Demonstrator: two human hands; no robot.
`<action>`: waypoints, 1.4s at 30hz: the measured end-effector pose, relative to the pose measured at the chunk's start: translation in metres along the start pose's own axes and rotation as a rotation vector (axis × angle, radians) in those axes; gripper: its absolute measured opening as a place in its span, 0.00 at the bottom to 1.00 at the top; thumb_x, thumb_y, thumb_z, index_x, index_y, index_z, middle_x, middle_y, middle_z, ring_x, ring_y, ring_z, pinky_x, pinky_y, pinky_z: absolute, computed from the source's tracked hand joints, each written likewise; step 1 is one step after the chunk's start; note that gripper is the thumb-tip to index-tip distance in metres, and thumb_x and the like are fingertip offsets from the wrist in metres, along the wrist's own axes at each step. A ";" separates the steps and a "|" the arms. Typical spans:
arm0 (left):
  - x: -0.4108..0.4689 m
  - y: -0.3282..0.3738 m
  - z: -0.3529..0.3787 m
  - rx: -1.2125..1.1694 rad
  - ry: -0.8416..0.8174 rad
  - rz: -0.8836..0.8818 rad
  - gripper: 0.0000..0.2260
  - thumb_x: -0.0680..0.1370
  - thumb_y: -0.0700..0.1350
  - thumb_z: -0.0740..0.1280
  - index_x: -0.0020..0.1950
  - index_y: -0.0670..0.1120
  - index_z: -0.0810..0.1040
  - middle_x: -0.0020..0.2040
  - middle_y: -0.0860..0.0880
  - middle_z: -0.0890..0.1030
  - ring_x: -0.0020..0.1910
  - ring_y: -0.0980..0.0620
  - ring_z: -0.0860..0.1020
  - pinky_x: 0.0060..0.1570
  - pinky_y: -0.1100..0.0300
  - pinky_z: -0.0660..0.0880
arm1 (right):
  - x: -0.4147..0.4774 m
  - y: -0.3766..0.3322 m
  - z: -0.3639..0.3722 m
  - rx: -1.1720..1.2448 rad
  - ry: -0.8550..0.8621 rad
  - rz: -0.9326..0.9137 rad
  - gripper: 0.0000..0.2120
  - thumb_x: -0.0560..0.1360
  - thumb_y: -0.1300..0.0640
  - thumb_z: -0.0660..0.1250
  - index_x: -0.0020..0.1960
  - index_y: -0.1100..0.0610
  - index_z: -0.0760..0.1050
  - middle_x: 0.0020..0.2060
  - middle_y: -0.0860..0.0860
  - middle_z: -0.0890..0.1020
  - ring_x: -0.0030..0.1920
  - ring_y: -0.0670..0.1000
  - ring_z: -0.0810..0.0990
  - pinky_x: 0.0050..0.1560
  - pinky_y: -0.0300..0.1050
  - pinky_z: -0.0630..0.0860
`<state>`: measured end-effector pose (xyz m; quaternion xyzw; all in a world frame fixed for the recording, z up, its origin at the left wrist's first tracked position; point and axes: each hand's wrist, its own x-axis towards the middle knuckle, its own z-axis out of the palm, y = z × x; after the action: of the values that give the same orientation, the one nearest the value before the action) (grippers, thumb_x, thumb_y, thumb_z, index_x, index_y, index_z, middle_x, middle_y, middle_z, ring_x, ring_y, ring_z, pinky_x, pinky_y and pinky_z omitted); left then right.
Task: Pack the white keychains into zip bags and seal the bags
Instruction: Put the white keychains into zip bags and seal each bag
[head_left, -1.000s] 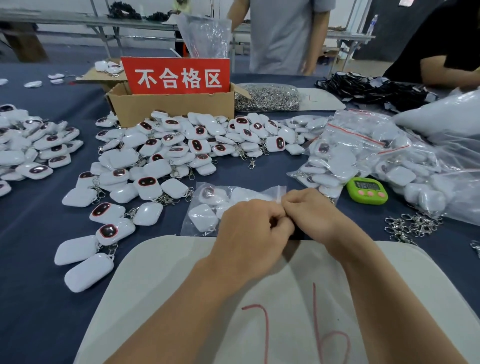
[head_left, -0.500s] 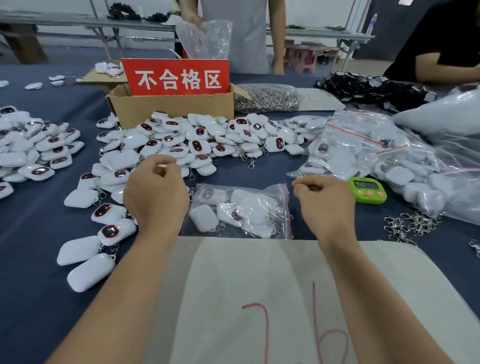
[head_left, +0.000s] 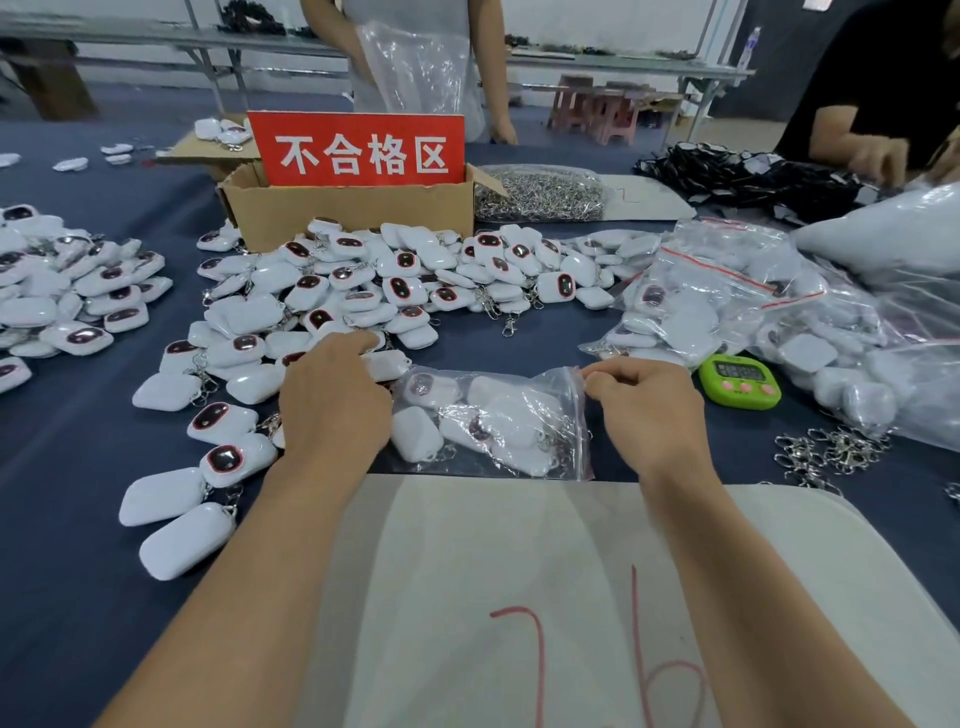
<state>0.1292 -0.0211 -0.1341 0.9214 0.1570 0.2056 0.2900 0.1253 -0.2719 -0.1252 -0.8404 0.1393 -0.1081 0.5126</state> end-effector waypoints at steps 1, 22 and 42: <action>-0.001 0.000 0.000 -0.039 -0.003 0.008 0.27 0.74 0.31 0.65 0.70 0.50 0.79 0.66 0.45 0.80 0.65 0.42 0.76 0.65 0.50 0.71 | 0.000 0.000 0.000 0.004 0.005 -0.003 0.12 0.76 0.56 0.68 0.37 0.46 0.85 0.33 0.32 0.83 0.37 0.31 0.79 0.36 0.30 0.70; -0.041 0.070 0.005 -1.306 -0.240 -0.152 0.10 0.78 0.39 0.69 0.48 0.51 0.88 0.50 0.48 0.88 0.53 0.51 0.86 0.46 0.58 0.83 | -0.052 -0.032 0.024 0.040 -0.168 -0.468 0.19 0.76 0.61 0.67 0.61 0.40 0.78 0.49 0.37 0.83 0.50 0.39 0.80 0.47 0.28 0.72; -0.026 0.027 -0.002 -0.132 -0.537 0.323 0.38 0.70 0.53 0.76 0.78 0.65 0.65 0.70 0.63 0.75 0.68 0.58 0.72 0.63 0.58 0.68 | -0.030 -0.023 0.008 0.175 -0.015 -0.153 0.15 0.76 0.62 0.65 0.46 0.42 0.82 0.33 0.48 0.84 0.31 0.41 0.78 0.33 0.35 0.74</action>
<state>0.1107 -0.0518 -0.1243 0.9350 -0.0873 0.0082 0.3437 0.1020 -0.2450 -0.1096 -0.8013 0.0609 -0.1524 0.5753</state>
